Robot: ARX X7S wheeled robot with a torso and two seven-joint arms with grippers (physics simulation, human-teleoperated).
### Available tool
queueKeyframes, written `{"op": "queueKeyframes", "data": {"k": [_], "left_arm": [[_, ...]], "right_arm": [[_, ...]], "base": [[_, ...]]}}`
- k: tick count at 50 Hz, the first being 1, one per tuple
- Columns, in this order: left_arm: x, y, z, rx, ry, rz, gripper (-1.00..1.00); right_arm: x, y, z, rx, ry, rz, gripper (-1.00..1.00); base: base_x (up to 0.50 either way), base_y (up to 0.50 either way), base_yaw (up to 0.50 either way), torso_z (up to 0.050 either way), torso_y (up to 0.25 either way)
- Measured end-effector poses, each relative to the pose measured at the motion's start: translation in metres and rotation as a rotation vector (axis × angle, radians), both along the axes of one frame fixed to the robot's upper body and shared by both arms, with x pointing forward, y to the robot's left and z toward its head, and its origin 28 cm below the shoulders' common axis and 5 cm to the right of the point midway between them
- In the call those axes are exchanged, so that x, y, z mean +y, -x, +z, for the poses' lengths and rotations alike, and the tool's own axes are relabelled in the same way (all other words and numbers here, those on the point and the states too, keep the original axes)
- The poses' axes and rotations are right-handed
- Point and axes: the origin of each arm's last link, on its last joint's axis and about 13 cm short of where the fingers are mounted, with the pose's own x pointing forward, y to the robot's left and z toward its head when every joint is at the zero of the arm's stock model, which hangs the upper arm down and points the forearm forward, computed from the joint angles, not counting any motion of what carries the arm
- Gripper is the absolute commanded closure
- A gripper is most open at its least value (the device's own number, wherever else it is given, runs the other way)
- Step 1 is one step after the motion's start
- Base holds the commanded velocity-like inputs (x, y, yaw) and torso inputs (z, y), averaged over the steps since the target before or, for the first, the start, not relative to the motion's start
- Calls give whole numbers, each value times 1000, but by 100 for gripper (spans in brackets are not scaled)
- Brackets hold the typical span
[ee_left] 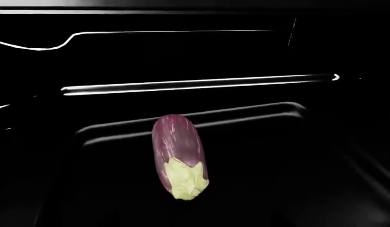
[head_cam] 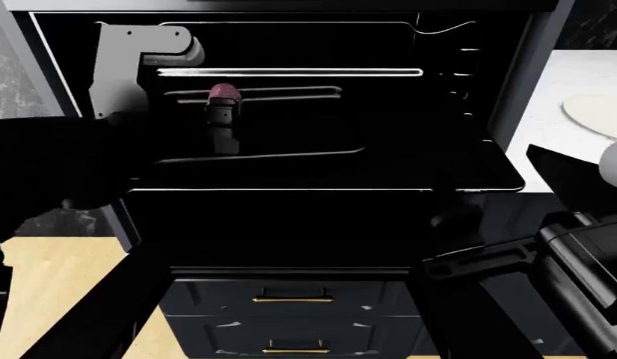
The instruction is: Place the eggplant on the top rack of the oven.
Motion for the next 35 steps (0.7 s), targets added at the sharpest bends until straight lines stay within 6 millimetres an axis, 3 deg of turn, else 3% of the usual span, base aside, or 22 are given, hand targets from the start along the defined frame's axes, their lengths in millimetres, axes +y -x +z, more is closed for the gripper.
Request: {"op": "queueKeyframes", "data": {"k": [18,35], "left_arm": [[17,37,6,-109,3,-127,-100],[25,68,20,-217,40,-164,-100]], "right_arm": [[3,9,5,-3,22,23,-100],[4,20,24,-98,60,22,-100]], "base": [[0,0,0,0,0],[0,0,0,0,0]]}}
